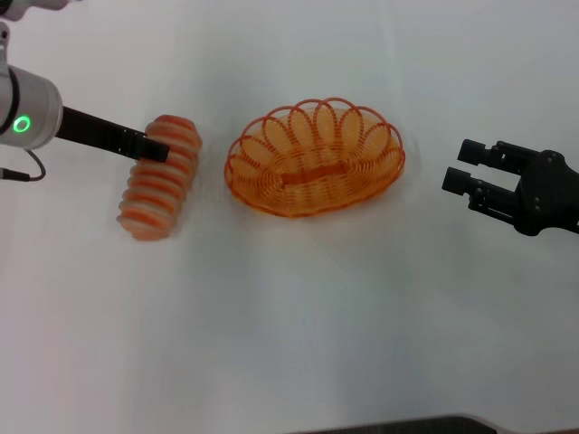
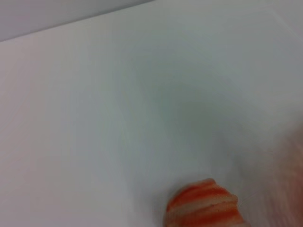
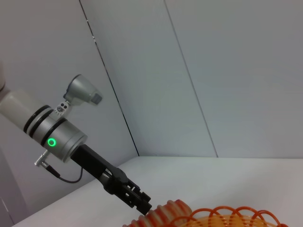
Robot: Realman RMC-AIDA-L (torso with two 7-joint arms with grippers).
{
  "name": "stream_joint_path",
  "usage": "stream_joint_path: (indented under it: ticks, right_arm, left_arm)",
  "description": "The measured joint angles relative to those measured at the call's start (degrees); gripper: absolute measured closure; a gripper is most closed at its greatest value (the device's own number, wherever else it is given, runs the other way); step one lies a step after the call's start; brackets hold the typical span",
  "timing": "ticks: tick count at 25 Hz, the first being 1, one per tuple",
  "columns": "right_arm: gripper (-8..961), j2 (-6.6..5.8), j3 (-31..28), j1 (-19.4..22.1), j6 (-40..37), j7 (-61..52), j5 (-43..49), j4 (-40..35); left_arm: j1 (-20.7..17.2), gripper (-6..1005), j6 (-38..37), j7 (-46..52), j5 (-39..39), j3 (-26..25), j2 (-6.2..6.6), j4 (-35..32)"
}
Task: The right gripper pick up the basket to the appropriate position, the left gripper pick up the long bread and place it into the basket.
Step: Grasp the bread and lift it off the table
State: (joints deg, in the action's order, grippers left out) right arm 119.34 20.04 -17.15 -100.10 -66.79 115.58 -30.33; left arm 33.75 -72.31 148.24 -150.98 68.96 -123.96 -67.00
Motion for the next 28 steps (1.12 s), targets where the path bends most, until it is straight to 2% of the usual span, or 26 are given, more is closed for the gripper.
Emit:
stream_joint_path:
  ticks: [14,25,28]
  right_arm:
    - [370,0.01,0.0,-0.7,0.0,-0.1,0.0,0.0]
    - [370,0.01,0.0,-1.0,0.3,-0.4,0.0,0.0]
    - [370,0.01,0.0,-1.0,0.4,-0.4,0.0,0.0]
  left_arm:
    - [1.8,415,2.4,-0.1,-0.5,0.2,0.2,6.8]
    - [2.3,462,2.1,-0.7,-0.5,0.0,0.22,7.6]
    - [2.3,548,2.1,-0.7,-0.3,-0.2,0.22,7.6]
